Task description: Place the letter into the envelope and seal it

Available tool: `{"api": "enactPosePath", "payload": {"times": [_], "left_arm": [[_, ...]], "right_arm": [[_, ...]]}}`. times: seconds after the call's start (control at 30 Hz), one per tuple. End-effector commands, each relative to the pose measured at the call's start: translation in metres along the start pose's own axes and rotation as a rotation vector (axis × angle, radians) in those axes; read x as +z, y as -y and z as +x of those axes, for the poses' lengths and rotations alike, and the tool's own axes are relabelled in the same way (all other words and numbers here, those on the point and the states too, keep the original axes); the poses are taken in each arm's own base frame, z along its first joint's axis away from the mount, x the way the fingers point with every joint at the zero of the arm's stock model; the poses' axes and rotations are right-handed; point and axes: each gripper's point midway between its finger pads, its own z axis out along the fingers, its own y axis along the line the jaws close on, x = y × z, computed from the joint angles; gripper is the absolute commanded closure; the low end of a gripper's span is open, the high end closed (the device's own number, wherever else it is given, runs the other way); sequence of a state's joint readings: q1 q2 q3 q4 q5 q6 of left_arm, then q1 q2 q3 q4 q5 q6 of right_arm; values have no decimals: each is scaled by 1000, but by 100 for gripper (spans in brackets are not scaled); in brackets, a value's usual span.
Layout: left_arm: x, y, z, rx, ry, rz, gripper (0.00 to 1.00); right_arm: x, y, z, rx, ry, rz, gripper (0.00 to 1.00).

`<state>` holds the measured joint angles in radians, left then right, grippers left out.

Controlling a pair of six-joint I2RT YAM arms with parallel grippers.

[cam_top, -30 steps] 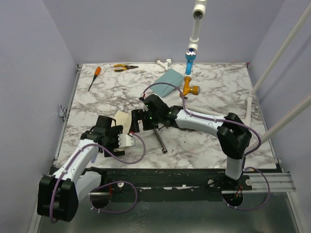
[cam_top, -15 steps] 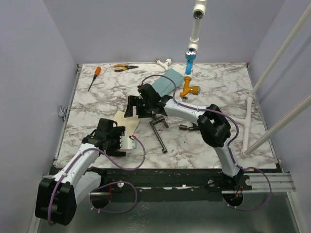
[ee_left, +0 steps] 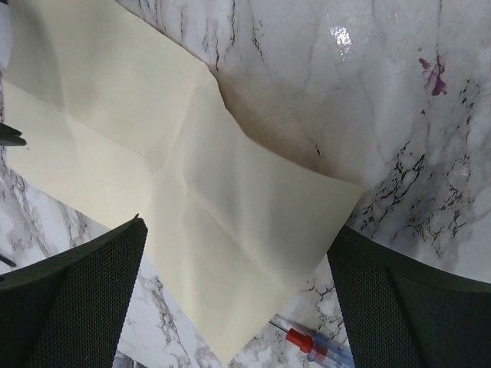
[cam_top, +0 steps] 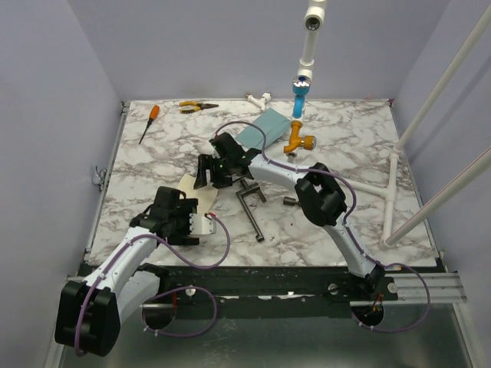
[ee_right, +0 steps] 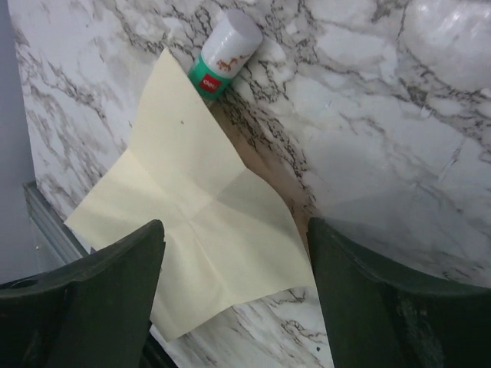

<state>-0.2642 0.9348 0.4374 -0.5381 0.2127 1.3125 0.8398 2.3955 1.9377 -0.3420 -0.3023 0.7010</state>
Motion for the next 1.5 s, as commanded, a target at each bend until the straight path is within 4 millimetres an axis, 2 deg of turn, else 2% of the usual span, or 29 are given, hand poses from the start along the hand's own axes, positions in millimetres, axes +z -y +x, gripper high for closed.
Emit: {"api": "enactPosePath", "payload": {"times": [0.0,0.1,0.17,0.4,0.53,0.67,0.77,1.0,1.23,1.3,1.37,1.43,1.47], "left_arm": [[-7,-18,0,-4,-24,-64,4],[-13,-36,0,-22,-40,-131,5],[-19,-50,-1,-31,-42,-181,5],[-34,-85,-6,-69,-42,-305,5],[-32,-89,-7,-72,-36,-321,5],[-20,-75,-6,-48,-26,-271,5],[-11,-67,-3,-14,-30,-241,5],[-1,-72,4,-24,-70,-236,15],[13,-68,7,-59,-95,-226,39],[15,-68,5,-41,-88,-240,50],[16,-71,5,-21,-86,-283,66],[15,-78,5,-11,-84,-337,98],[12,-84,7,-14,-94,-367,100]], "right_arm": [[0,5,39,5,-143,-38,30],[-6,2,45,10,-150,-66,55],[-10,0,47,12,-145,-78,68],[-25,-7,49,16,-128,-117,88],[-27,-6,41,34,-100,-127,86],[-25,5,36,49,-91,-95,82],[-26,3,32,47,-79,-97,79],[-28,-3,29,49,-75,-121,76],[-31,-4,30,47,-72,-126,76],[-33,-4,31,45,-69,-128,76],[-35,-4,31,42,-65,-129,76],[-37,-5,31,41,-60,-128,76],[-38,-4,31,40,-57,-128,76]]}}
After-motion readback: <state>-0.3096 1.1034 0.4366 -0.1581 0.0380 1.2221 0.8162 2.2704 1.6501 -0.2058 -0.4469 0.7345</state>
